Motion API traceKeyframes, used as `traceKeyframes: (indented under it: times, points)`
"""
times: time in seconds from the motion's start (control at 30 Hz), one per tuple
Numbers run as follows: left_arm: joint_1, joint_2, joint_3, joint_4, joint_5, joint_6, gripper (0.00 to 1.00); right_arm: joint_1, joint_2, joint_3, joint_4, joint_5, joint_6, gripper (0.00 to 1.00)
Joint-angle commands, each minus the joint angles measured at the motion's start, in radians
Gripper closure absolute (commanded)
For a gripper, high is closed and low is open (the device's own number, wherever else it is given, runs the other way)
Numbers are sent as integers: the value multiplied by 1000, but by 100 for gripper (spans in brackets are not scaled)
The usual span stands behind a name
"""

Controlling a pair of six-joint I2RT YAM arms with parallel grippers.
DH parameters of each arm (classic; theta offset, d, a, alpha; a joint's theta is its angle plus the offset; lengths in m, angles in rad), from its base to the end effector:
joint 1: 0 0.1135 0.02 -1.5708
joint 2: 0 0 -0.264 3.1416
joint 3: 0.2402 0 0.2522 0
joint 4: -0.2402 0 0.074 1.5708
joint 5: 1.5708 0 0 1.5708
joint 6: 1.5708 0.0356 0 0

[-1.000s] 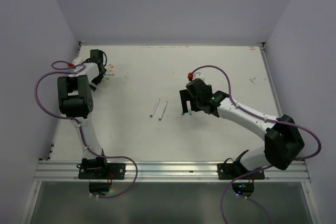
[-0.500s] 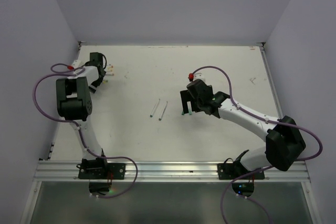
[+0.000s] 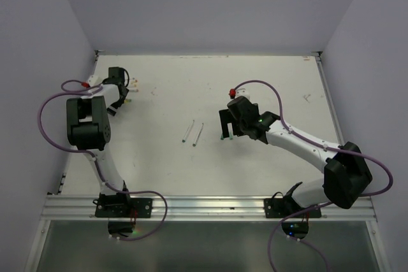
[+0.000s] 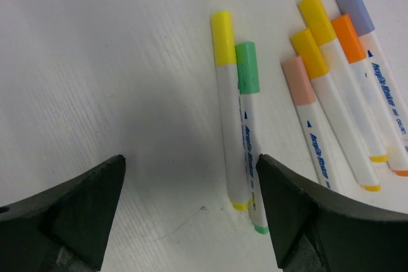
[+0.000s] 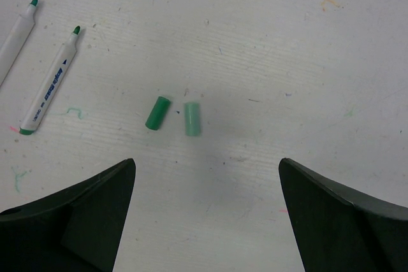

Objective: Open the pen caps

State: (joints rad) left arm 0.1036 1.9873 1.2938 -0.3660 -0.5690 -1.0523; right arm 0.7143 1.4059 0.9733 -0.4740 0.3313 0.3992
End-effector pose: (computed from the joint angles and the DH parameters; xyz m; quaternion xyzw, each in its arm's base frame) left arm 0.4003 0.0609 0.1538 -0.5667 0.7390 0.1307 0.3399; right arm 0.2271 0.1816 0.2409 -0.0932 0.9293 0.0376 0.3554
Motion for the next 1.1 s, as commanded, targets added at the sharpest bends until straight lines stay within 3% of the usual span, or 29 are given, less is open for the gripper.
traceKeyframes:
  times: [0.0,0.43,1.07]
  points:
    - [10,-11,-47,-11,32,3,12,4,-38,-2,23,29,-5,1]
    - [25,-33,-73,29,77,29,12,2,-27,-2,25,20,-2,1]
    - [27,48,21,-148,55,0,12,2,-45,-12,29,22,4,1]
